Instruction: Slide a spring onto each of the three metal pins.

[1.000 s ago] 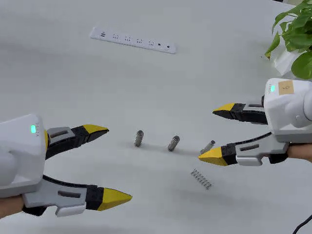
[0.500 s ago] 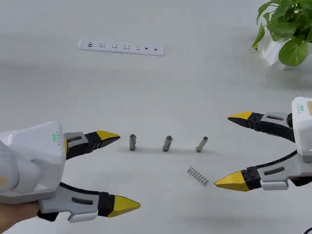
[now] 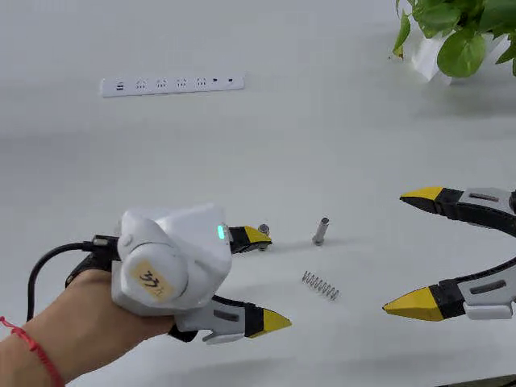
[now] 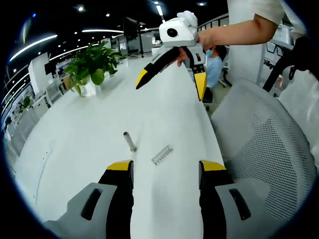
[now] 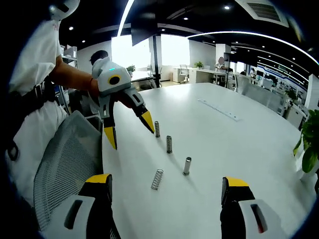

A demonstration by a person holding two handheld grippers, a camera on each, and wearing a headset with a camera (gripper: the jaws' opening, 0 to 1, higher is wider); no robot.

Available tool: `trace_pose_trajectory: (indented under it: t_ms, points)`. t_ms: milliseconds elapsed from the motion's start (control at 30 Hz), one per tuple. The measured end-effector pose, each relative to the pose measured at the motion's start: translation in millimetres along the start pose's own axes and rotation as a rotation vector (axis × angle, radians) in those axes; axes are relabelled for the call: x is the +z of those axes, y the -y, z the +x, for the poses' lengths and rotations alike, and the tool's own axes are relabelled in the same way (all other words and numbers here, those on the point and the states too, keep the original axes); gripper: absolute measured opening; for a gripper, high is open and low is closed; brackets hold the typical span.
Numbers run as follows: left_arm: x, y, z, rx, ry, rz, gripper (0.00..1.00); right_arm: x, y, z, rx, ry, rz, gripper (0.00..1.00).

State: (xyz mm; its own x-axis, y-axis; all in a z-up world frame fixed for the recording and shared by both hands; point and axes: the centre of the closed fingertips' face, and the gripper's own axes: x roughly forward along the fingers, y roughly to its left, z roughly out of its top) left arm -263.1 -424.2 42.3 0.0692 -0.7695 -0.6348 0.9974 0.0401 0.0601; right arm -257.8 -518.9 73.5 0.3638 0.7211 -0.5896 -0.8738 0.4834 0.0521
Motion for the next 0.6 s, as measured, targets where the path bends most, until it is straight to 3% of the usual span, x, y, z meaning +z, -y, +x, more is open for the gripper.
trace_pose_trajectory:
  t_ms: [133, 300, 400, 500, 600]
  points:
    - [-8.8, -6.5, 23.2, -0.005, -0.083, 0.07, 0.41, -10.9, 1.2, -6.2, -0.018, -0.004, 0.007, 0.89]
    - [-16.0, -6.1, 47.4, -0.043, -0.147, 0.072, 0.33, -22.4, 4.5, -15.1, -0.05, 0.005, 0.033, 0.89]
    - [-24.1, -10.0, 56.3, -0.035, -0.205, 0.1, 0.32, -28.2, 6.2, -19.0, -0.065, 0.01, 0.049, 0.88]
    - [-20.9, -9.9, 66.4, -0.044, -0.205, 0.094, 0.29, -34.6, 7.0, -22.2, -0.079, 0.015, 0.071, 0.87]
    - [-25.2, -12.3, 71.4, -0.038, -0.245, 0.115, 0.23, -39.6, 6.8, -23.2, -0.085, 0.018, 0.082, 0.86]
